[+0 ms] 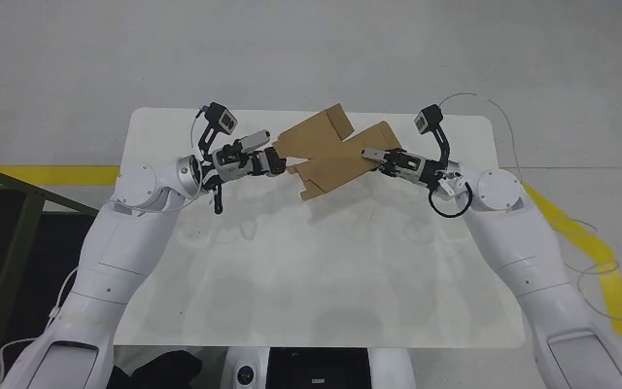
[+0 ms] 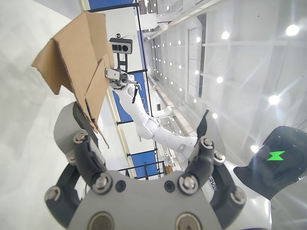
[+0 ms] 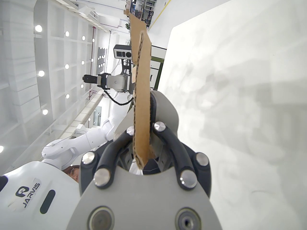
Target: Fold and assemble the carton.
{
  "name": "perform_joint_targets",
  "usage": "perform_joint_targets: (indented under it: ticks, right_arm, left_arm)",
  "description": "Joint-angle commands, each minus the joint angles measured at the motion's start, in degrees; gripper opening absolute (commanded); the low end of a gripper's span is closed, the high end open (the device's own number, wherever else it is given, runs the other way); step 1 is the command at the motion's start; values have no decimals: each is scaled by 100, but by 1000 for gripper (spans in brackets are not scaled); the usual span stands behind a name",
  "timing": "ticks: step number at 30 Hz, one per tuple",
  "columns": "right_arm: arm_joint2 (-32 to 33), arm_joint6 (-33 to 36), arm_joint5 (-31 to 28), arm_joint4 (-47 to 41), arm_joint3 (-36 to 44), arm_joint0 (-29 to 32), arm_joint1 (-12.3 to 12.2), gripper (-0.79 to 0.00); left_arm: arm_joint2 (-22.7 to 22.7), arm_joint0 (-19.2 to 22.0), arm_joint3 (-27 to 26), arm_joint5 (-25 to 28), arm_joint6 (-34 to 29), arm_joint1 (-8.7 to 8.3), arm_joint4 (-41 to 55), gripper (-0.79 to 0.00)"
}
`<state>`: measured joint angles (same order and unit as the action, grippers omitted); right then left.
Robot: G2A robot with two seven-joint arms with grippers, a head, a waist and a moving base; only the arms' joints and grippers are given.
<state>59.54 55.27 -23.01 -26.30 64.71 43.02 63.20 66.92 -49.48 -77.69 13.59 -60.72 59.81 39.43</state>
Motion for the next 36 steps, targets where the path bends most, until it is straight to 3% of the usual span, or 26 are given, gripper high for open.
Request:
perform_joint_targets:
  ticks: [1,28,36]
  right_arm:
    - [7,-8,13,14,14,14,4,-785]
    - [-59,81,35,-9,214,-38,143,-785]
    - [-57,96,0,28,168,-56,174,-785]
  left_arm:
    - [48,-2,-59,-7,-3,-3,10,0]
    - [-43,86,259,276,347,127,-360,0]
    - [-40,94,357,241,292,143,-468,-280]
